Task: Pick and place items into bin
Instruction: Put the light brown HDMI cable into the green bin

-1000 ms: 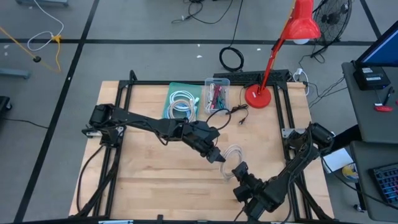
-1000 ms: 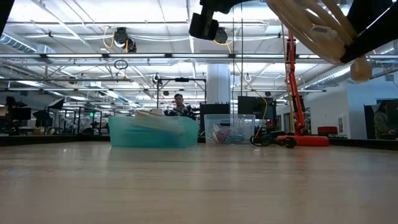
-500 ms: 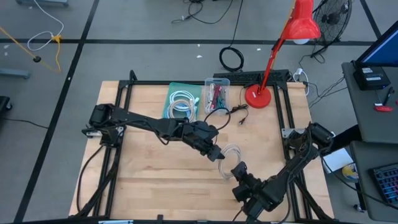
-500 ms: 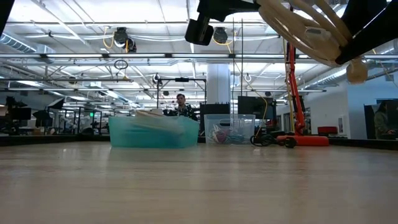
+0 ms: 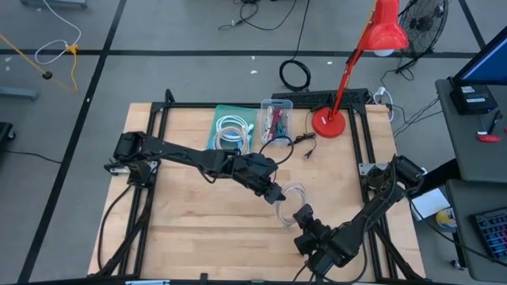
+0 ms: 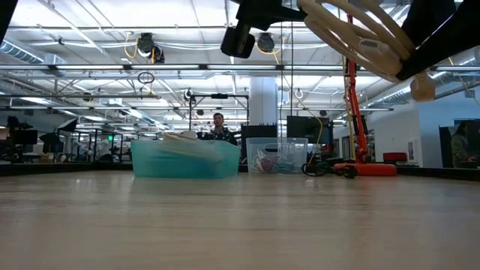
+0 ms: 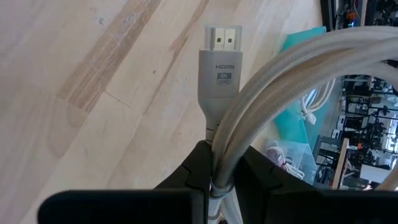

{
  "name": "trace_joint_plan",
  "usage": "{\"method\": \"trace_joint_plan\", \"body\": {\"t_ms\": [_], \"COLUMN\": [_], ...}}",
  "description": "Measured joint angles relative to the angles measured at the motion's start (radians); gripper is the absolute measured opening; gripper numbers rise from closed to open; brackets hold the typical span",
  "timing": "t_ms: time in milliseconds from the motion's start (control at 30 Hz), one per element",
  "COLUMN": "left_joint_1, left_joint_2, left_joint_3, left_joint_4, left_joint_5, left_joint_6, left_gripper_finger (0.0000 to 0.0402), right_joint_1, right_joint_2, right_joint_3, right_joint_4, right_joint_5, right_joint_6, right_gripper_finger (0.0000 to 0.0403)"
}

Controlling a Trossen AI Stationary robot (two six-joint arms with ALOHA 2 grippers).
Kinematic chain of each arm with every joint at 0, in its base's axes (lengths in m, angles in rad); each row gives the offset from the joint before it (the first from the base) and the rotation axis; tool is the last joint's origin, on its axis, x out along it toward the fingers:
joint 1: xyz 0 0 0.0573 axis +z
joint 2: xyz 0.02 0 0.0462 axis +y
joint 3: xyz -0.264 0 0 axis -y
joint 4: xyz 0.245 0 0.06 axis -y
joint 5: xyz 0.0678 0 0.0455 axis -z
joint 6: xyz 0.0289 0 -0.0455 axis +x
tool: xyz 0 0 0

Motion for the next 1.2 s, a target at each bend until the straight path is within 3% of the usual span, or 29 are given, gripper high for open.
{"method": "trace_joint_plan", "body": {"t_ms": [567,633,800,1067,1200], "left_joint_1": [0.013,0.013,0.013,0.011,0.010], "left_joint_2": [0.062,0.081,0.087,0.038,-0.009], "left_joint_3": [0.001,0.002,0.000,-0.001,-0.001], "left_joint_4": [-0.013,0.009,0.042,0.024,-0.064], "left_joint_5": [0.024,0.035,0.060,0.052,-0.007], "left_joint_6": [0.019,0.017,0.021,0.051,0.089], "left_gripper_finger": [0.0111,0.0097,0.0014,0.0007,0.0007], "right_joint_1": [-0.010,-0.011,-0.011,-0.001,0.021], "right_joint_2": [0.000,0.000,0.000,-0.002,-0.008], "right_joint_3": [0.000,0.000,0.000,0.002,0.002], "right_joint_4": [0.020,0.023,0.033,0.061,0.114], "right_joint_5": [-0.004,-0.004,-0.009,-0.025,0.048], "right_joint_6": [-0.023,-0.022,-0.010,0.060,0.047], "right_gripper_finger": [0.0034,0.0034,0.0035,0.0076,0.0096]}}
